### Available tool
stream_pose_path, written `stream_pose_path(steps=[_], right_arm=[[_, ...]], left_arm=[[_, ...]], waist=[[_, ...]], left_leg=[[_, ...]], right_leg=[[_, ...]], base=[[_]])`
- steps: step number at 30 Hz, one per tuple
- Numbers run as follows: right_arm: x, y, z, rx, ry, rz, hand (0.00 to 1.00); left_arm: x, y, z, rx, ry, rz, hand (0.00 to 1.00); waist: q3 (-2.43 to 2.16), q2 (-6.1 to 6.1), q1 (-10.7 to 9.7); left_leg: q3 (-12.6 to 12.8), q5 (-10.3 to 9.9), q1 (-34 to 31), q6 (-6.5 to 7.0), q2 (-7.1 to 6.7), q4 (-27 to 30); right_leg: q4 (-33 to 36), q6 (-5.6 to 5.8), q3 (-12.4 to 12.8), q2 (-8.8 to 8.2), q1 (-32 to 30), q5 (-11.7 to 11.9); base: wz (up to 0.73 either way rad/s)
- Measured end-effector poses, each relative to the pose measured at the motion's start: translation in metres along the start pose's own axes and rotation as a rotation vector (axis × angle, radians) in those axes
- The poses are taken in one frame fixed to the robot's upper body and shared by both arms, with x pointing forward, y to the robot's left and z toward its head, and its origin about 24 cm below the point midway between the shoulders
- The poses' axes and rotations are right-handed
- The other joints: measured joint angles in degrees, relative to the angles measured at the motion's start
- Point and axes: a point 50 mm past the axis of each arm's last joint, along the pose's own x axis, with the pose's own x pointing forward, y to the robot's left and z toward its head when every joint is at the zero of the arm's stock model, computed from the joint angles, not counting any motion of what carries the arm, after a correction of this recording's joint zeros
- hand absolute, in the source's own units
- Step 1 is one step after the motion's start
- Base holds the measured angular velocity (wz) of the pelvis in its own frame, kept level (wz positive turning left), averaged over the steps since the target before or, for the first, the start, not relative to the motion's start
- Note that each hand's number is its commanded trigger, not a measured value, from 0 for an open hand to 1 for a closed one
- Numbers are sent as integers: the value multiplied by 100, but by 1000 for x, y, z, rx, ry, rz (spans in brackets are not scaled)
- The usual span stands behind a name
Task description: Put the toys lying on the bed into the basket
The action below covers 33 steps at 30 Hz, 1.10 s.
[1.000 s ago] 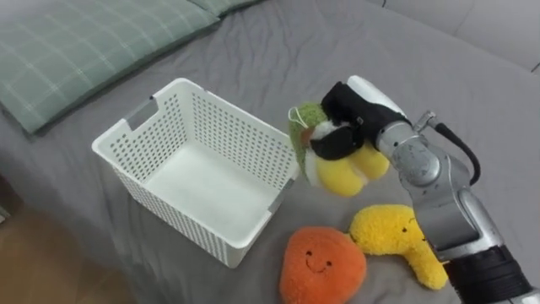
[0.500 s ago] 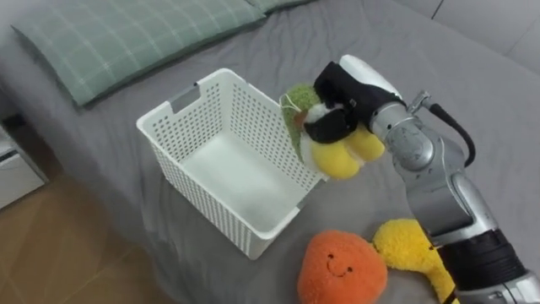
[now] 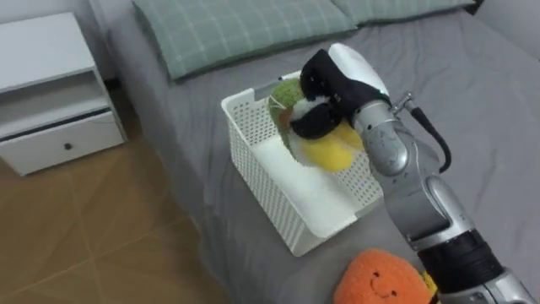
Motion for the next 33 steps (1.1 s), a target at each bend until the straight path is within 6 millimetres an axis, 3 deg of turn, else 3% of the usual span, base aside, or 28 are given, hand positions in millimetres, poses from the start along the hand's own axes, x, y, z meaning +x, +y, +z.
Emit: stream_pose_path(steps=[4,8,11,19,28,33], right_arm=[[2,9,-15,-6,66,33,0],[3,14,-23,-10,101,52,0],[3,14,-24,-11,103,43,0],[3,12,-24,-12,99,25,0],[3,12,-24,-16,83,27,0],[3,12,-24,-18,78,30,0]], left_arm=[[-1,1,4,-1,-12,17,0],[-2,5,2,0,-14,42,0],[-2,5,-3,0,8,46,0],[-2,2,7,-3,-20,38,0],[-1,-1,8,-2,-23,24,0],[-1,-4,4,-8,-13,19,0]], waist=[[13,-30,148],[2,-72,288],[3,-70,276],[16,-51,124],[31,-22,103],[36,51,95]], left_leg=[[-308,133,-20,-88,-111,-57],[-296,294,8,-151,-76,-236],[-311,333,23,-180,-77,-275],[-292,323,52,-155,-75,-293],[42,239,128,-40,-13,-314],[244,179,210,19,56,-376]], right_leg=[[-12,33,-11,-6,-28,-114],[-18,15,-151,-48,-60,-259],[-18,56,-141,-12,-57,-233],[-20,29,-134,-31,-11,-197],[-99,54,230,-57,-23,-151],[-82,65,485,-64,-37,-86]], base=[[31],[13],[1],[0],[-20],[-29]])
